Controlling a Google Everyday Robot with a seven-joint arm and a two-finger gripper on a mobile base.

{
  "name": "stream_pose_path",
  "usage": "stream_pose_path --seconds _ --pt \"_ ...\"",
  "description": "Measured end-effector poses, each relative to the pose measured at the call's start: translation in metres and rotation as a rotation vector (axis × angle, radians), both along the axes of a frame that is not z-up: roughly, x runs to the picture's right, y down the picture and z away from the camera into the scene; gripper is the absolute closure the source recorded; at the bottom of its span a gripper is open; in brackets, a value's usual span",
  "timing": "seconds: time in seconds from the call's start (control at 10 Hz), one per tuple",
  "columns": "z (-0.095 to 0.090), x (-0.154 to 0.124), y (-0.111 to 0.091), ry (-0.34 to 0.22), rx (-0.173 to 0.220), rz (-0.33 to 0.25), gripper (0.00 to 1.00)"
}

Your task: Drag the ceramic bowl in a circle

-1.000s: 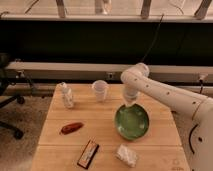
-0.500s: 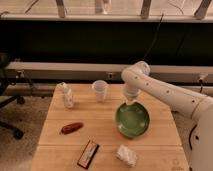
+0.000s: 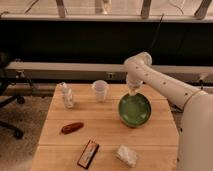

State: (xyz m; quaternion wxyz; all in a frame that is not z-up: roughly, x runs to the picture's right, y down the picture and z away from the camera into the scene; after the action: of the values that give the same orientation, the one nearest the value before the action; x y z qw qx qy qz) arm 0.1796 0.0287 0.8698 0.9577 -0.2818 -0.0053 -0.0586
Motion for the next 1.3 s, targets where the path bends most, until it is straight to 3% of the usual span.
stream_pose_path --seconds 0.3,0.6,1.0,1.3 --pt "-0.007 0.059 -0.003 0.074 0.01 0.055 1.0" --pt "-0.024 0.102 0.019 0.142 -0.003 0.118 1.0" --pt "-0.044 0.111 0.069 0.16 -0.035 0.169 1.0" --pt "-0.045 0.085 0.096 0.12 -0.072 0.177 1.0"
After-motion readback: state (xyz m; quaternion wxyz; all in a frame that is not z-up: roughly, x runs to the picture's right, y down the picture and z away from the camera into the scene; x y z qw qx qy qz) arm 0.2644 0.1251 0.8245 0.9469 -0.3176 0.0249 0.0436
